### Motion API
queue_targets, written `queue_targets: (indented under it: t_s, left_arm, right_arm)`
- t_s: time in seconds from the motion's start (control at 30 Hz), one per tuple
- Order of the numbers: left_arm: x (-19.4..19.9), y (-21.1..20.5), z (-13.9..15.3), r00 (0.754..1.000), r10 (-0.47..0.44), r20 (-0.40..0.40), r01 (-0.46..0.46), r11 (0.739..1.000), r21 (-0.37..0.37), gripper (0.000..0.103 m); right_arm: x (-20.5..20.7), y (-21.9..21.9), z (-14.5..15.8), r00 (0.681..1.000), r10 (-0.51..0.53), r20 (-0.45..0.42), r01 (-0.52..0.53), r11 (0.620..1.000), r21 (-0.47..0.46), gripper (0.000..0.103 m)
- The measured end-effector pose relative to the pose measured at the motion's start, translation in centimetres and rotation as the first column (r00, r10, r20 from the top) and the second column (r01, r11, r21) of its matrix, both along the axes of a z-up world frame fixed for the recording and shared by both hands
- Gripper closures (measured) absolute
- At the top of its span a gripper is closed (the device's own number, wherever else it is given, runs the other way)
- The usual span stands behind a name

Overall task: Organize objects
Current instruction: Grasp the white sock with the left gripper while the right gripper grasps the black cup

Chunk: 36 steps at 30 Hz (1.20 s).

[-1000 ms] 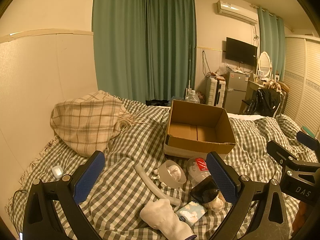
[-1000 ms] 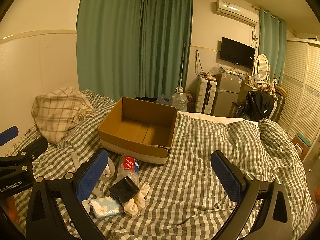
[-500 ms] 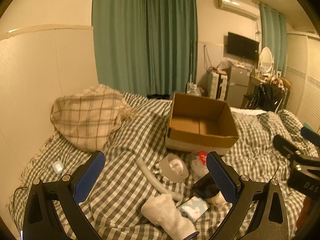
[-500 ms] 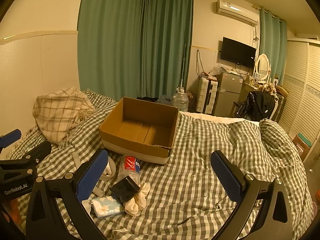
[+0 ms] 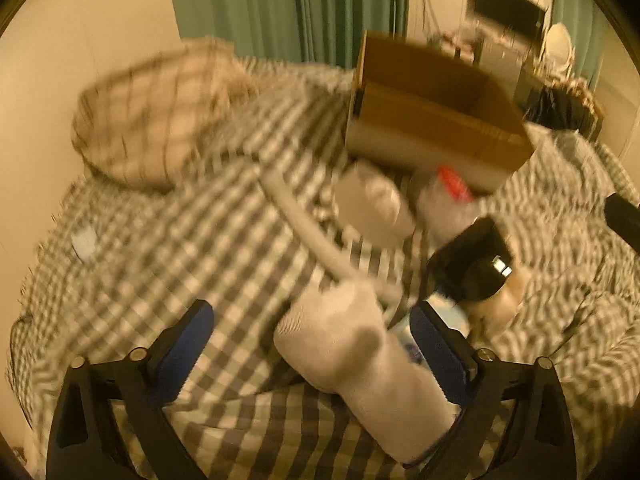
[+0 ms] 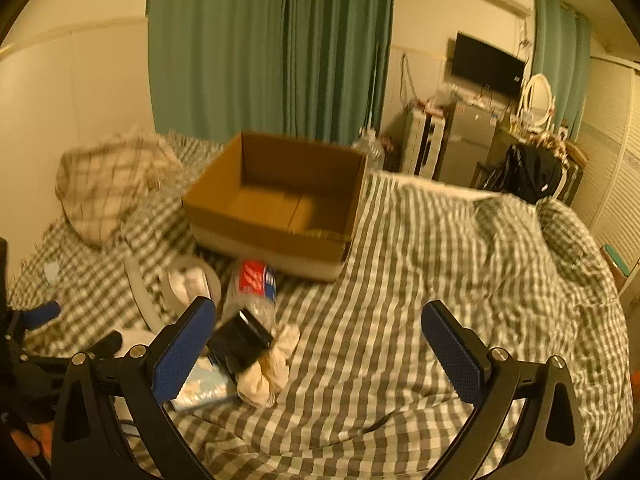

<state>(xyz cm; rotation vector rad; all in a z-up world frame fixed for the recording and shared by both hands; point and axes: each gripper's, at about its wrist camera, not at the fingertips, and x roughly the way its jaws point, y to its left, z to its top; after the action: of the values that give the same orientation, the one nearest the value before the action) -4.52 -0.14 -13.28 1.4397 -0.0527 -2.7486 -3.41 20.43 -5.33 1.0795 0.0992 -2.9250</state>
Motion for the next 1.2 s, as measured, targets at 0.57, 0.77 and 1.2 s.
queue_targets:
  t_s: [0.57, 0.77, 1.2]
  left_arm:
    - [-0.1, -1.0, 0.5, 0.998, -0.061, 0.02, 0.058, 0.989, 0.136, 0.06]
    - [-1.6, -2.8, 3.0, 0.998, -0.035, -0.05, 0.039, 0.995, 0.087, 0.06]
    - [-2.8, -3.7, 0.9, 1.0, -0.027, -0.012, 0.028, 0.994, 0.105, 0.06]
  right_arm:
    - [-4.0, -4.0, -5.4, 0.976, 0.121, 0.179, -0.134, 0.989, 0.063, 0.0]
    - [-6.2, -6.1, -7.4, 0.955, 0.172, 0.24, -0.198, 0.976, 0.086, 0.0]
    - [-9.2, -8.7, -12.5, 0.89, 0.217, 0.402, -0.278, 0.955, 0.101, 0.022]
